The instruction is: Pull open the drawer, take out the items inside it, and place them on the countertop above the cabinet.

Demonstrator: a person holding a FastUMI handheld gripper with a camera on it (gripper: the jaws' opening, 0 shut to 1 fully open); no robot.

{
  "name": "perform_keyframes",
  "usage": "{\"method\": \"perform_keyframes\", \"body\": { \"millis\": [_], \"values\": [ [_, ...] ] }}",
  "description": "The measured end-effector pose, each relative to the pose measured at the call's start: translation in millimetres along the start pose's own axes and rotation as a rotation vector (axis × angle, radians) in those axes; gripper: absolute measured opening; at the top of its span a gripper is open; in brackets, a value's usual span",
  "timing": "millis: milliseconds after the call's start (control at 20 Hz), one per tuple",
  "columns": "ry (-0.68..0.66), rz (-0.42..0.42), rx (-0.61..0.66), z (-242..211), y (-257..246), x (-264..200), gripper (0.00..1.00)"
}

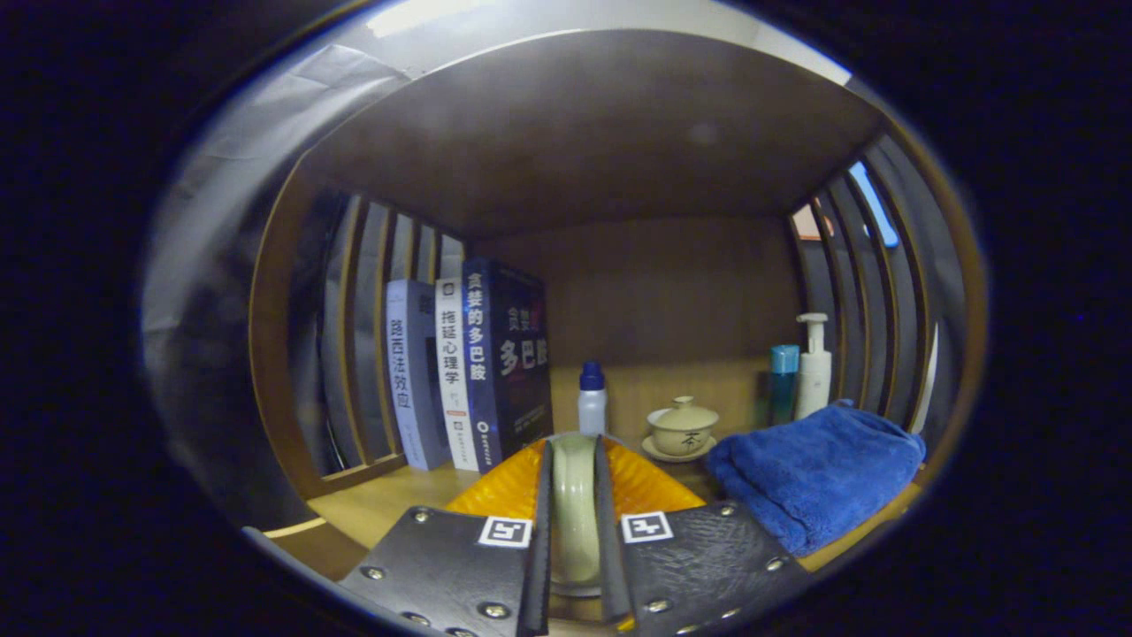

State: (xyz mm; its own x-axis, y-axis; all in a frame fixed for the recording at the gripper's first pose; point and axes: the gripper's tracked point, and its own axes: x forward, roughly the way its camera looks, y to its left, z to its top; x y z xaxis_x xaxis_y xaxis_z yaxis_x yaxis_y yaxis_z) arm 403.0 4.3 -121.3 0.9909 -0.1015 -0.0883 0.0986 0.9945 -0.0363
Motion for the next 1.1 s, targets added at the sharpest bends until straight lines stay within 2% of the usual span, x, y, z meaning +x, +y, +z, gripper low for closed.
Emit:
{"method": "perform_keyframes", "body": {
  "millis": [450,800,1100],
  "values": [
    [-0.103,-0.019,-0.077,20.7,2.4,-12.4,0.91],
    [-0.129,-0.038,-0.075,25.7,-3.7,-15.6,0.94],
    [-0.142,-0.111,-0.042,30.6,-26.0,-19.7,0.96]
  ]
}}
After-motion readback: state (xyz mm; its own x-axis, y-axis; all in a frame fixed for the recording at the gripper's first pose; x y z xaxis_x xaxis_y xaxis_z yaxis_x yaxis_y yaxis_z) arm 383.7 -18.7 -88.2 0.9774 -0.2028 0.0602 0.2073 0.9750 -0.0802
